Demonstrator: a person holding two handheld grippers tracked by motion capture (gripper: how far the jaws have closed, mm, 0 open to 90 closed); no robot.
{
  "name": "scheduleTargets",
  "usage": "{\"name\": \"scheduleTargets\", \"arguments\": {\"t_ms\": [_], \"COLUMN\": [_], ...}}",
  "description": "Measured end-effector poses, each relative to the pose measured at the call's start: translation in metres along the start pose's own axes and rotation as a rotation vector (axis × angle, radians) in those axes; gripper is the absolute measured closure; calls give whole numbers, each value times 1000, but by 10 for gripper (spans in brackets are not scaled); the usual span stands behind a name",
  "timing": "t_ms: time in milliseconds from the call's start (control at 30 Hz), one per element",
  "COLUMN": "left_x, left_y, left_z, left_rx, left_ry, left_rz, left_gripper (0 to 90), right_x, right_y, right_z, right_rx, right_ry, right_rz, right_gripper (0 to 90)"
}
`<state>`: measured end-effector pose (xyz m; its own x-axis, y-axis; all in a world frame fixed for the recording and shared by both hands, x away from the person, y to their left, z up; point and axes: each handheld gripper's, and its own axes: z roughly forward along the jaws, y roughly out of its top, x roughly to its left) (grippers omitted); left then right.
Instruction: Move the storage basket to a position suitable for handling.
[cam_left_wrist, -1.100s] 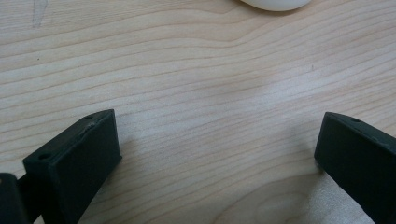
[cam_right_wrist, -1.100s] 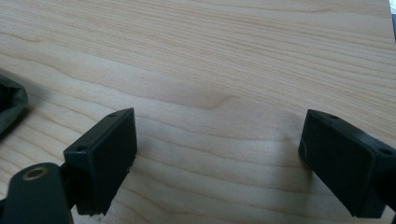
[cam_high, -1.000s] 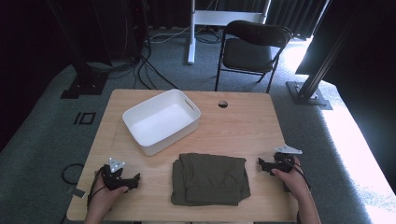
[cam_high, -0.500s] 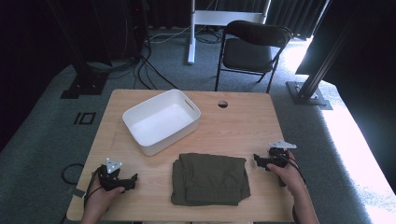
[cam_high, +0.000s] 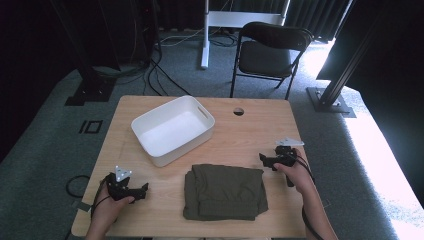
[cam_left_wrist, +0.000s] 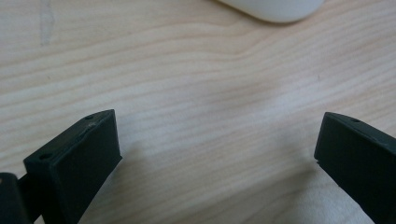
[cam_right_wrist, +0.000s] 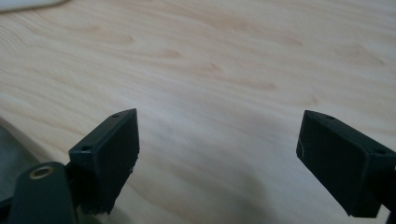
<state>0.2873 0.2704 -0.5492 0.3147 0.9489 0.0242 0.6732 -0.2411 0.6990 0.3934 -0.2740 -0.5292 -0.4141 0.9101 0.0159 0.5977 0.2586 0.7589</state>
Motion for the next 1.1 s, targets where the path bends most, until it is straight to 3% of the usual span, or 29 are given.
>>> {"name": "scheduleTargets", "arguments": {"t_ms": [1100], "left_x": [21], "left_y": [38], "left_z": [7], "left_rx": [-67], "left_ry": [18], "left_rz": [6], "left_gripper": [12], "right_x": [70], "right_y": [89], "right_z": [34], "right_rx": [-65], "right_ry": [137], "right_rz": [-99], "right_gripper": [134]}}
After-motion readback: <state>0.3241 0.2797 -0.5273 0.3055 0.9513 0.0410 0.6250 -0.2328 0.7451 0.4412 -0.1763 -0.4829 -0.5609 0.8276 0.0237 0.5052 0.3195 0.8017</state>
